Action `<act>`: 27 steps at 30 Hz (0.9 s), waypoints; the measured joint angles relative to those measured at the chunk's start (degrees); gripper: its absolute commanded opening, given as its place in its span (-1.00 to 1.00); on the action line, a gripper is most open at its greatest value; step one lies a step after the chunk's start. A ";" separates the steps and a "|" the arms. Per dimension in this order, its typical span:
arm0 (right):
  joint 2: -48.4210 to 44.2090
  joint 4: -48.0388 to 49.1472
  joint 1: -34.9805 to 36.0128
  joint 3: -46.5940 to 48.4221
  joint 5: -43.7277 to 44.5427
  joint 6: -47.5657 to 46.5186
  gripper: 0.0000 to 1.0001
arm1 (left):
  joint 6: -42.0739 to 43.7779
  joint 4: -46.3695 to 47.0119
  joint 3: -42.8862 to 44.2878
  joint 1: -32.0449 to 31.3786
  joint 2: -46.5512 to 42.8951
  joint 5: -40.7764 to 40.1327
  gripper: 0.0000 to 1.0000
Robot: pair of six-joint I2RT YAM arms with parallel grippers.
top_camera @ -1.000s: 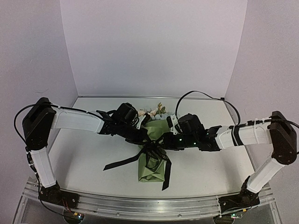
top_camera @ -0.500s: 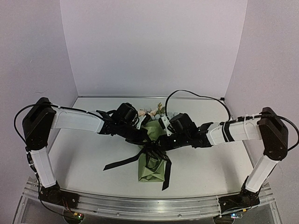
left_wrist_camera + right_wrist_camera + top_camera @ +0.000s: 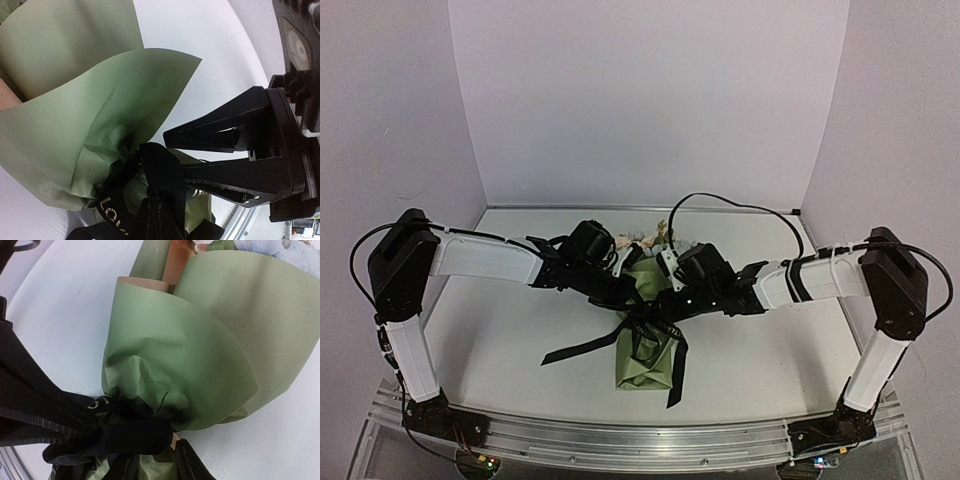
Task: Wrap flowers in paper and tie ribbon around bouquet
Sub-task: Cross the half-tied ribbon over the folded bouquet.
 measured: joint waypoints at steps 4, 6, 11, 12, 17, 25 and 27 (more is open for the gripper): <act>0.51 0.19 0.15 0.24 0.56 -0.07 -0.57 | 0.00 -0.03 0.02 0.00 0.00 0.00 -1.00; 0.74 0.23 0.27 0.31 0.81 -0.25 -0.70 | 0.00 -0.03 0.02 0.00 0.00 0.00 -1.00; 1.05 0.25 0.34 0.38 1.40 -0.37 -1.00 | -0.04 -0.18 0.20 0.00 0.00 -0.05 -1.00; 1.05 0.27 0.39 0.40 1.54 -0.52 -1.00 | -0.06 -0.19 0.22 0.00 0.00 -0.07 -1.00; 1.05 0.65 0.85 0.38 2.52 -0.45 -1.00 | -0.52 -0.55 0.24 0.00 0.02 -1.12 -0.99; 1.05 1.78 1.75 -0.68 4.22 -0.17 -1.00 | -2.81 -0.56 0.22 0.10 0.11 -4.80 -0.96; 1.03 2.05 1.87 -1.24 4.34 -0.01 -1.00 | -3.40 -0.54 0.22 0.16 0.11 -5.64 -0.95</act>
